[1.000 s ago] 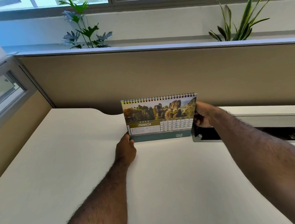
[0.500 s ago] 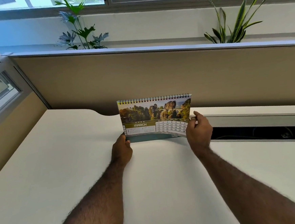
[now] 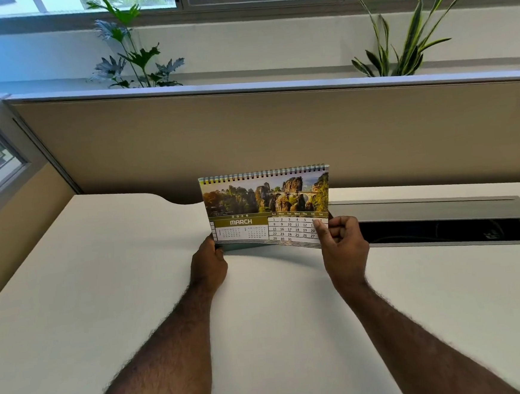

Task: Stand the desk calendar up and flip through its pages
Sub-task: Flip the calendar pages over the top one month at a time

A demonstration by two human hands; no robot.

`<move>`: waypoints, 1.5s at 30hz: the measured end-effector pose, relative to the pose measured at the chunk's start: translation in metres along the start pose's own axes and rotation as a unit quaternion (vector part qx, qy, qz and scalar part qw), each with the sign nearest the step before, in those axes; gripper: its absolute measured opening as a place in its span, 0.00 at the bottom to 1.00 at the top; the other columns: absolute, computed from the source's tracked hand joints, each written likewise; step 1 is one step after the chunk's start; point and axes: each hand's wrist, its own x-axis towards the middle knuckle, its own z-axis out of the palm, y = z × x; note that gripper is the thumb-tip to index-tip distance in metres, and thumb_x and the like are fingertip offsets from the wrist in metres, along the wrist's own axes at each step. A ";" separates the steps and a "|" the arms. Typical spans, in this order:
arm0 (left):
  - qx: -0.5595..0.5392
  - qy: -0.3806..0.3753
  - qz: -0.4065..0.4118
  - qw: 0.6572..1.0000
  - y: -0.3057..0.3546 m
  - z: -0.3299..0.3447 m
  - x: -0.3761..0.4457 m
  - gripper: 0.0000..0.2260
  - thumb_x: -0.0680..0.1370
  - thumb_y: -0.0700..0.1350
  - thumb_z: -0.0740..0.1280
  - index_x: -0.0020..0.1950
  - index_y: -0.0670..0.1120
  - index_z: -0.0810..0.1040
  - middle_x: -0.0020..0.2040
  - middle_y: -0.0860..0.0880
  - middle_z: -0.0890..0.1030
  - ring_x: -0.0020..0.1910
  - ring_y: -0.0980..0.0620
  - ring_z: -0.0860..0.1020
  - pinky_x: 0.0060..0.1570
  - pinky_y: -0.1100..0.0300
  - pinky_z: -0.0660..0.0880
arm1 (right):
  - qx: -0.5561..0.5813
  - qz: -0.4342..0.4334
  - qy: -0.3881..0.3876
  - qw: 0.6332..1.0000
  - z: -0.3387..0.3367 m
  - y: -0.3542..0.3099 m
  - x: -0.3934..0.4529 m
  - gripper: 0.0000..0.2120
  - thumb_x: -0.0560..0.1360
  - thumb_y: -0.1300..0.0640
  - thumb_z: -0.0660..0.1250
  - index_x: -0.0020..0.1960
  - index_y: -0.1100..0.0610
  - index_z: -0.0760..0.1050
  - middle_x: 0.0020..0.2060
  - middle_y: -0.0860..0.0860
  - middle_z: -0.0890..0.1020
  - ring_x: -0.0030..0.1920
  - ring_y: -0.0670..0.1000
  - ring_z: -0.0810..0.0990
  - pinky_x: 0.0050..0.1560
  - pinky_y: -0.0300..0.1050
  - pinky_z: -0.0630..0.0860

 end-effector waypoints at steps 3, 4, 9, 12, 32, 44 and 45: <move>-0.002 -0.003 -0.008 1.000 0.001 0.000 -0.001 0.14 0.77 0.38 0.60 0.64 0.41 0.69 0.65 0.40 0.75 0.64 0.39 0.73 0.63 0.49 0.71 | -0.027 0.029 -0.020 0.999 -0.001 0.001 0.000 0.09 0.75 0.53 0.70 0.44 0.58 0.74 0.37 0.46 0.81 0.41 0.46 0.83 0.31 0.29 0.77; -0.004 -0.004 -0.010 1.000 0.001 0.000 -0.001 0.15 0.77 0.38 0.60 0.64 0.41 0.69 0.66 0.41 0.75 0.64 0.39 0.73 0.63 0.49 0.71 | -0.040 0.031 -0.023 0.998 -0.001 0.001 0.001 0.09 0.76 0.53 0.70 0.43 0.58 0.75 0.37 0.47 0.82 0.41 0.47 0.83 0.29 0.29 0.76; -0.038 -0.002 0.013 0.999 0.001 -0.002 -0.004 0.14 0.76 0.40 0.64 0.61 0.43 0.73 0.62 0.40 0.78 0.61 0.38 0.75 0.60 0.48 0.73 | -0.154 -0.044 0.011 0.987 -0.008 -0.008 0.006 0.12 0.77 0.52 0.68 0.45 0.61 0.82 0.38 0.56 0.86 0.35 0.51 0.81 0.30 0.34 0.68; -0.055 -0.002 0.017 0.998 0.003 -0.005 -0.006 0.14 0.73 0.40 0.68 0.59 0.43 0.74 0.60 0.40 0.79 0.59 0.38 0.77 0.56 0.48 0.75 | -0.268 -0.142 0.035 0.952 -0.015 -0.016 0.002 0.13 0.79 0.52 0.66 0.48 0.61 0.83 0.37 0.56 0.87 0.33 0.55 0.82 0.31 0.34 0.68; 0.038 0.023 0.030 0.999 -0.001 -0.001 0.000 0.09 0.77 0.39 0.59 0.55 0.38 0.72 0.57 0.36 0.79 0.55 0.35 0.76 0.54 0.50 0.72 | 0.245 0.005 -0.277 0.929 -0.059 -0.149 0.081 0.10 0.78 0.51 0.63 0.50 0.57 0.77 0.48 0.59 0.86 0.49 0.56 0.84 0.50 0.45 0.81; 0.018 0.029 0.020 0.999 0.003 -0.001 -0.004 0.10 0.77 0.38 0.59 0.56 0.36 0.72 0.59 0.36 0.78 0.57 0.35 0.75 0.58 0.48 0.71 | 0.161 0.076 -0.171 0.969 0.004 -0.121 0.167 0.03 0.75 0.57 0.71 0.44 0.57 0.80 0.33 0.50 0.85 0.28 0.44 0.76 0.28 0.35 0.73; 0.017 0.026 0.019 0.999 0.003 -0.001 -0.004 0.10 0.77 0.38 0.59 0.57 0.36 0.72 0.59 0.36 0.78 0.57 0.36 0.75 0.58 0.48 0.71 | 0.124 0.091 -0.160 0.975 0.010 -0.116 0.169 0.03 0.74 0.56 0.72 0.43 0.55 0.81 0.32 0.48 0.84 0.26 0.43 0.74 0.26 0.36 0.71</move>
